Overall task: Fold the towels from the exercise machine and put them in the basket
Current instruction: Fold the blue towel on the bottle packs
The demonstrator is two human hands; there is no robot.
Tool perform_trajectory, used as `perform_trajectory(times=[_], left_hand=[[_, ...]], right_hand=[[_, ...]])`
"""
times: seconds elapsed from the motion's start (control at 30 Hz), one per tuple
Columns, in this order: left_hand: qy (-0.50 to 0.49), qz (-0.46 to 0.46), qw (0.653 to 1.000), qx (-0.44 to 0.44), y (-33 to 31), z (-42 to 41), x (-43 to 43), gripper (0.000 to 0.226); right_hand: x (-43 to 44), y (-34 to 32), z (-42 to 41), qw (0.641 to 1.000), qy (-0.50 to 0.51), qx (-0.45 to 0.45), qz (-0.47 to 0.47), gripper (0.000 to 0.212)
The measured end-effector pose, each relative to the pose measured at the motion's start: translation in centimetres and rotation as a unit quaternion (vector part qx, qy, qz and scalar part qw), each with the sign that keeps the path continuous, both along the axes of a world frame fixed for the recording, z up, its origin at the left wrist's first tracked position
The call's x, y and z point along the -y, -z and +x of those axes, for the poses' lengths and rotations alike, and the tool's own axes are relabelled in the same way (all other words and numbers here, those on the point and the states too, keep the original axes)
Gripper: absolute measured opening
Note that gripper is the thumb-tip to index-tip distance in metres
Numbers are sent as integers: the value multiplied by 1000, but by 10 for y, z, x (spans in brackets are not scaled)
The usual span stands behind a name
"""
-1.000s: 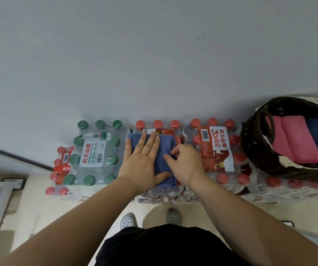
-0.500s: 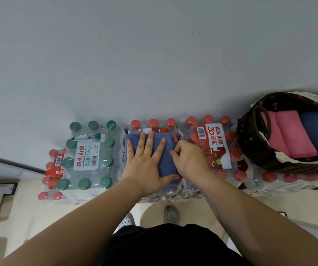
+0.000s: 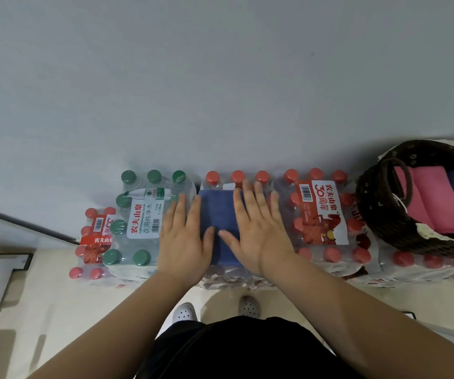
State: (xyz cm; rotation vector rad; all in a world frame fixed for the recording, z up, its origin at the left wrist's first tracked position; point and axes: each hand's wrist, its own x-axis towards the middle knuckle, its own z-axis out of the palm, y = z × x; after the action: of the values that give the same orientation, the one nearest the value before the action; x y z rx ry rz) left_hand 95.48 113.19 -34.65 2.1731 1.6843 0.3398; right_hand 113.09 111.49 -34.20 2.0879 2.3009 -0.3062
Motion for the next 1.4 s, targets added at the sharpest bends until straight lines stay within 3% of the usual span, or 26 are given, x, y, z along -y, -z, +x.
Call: perform_trajectory(times=[0.1, 0.27, 0.37, 0.5, 0.67, 0.73, 0.87, 1.13, 1.3, 1.4], left_hand=[[-36, -40, 997, 63, -5, -1, -9, 68], [-59, -128, 985, 98, -2, 12, -31, 42], [-92, -181, 971, 127, -1, 19, -37, 39], [-93, -166, 972, 139, -6, 18, -48, 34], [-39, -144, 983, 104, -16, 1, -83, 37], [-13, -135, 988, 80, -21, -1, -95, 38], [41, -92, 994, 53, -25, 5, -98, 36], [40, -59, 996, 53, -45, 17, -79, 22], [120, -108, 983, 82, -53, 26, -62, 39], [131, -88, 987, 21, -43, 26, -53, 49]], right_hand=[[-1, 11, 0, 999, -4, 28, -39, 101], [-1, 17, 1, 999, -4, 26, -29, 100], [-2, 16, -2, 999, 11, 24, -32, 98], [-3, 10, -5, 999, 9, 2, -32, 92], [2, 8, 31, 977, -211, 5, -33, 82], [1, 10, 40, 967, -248, 19, -51, 84], [-2, 9, 41, 965, -258, 22, -38, 83], [6, 15, 42, 969, -244, -19, -33, 79], [0, 12, 49, 962, -248, -97, -52, 69], [-2, 4, 52, 961, -237, -140, -32, 61]])
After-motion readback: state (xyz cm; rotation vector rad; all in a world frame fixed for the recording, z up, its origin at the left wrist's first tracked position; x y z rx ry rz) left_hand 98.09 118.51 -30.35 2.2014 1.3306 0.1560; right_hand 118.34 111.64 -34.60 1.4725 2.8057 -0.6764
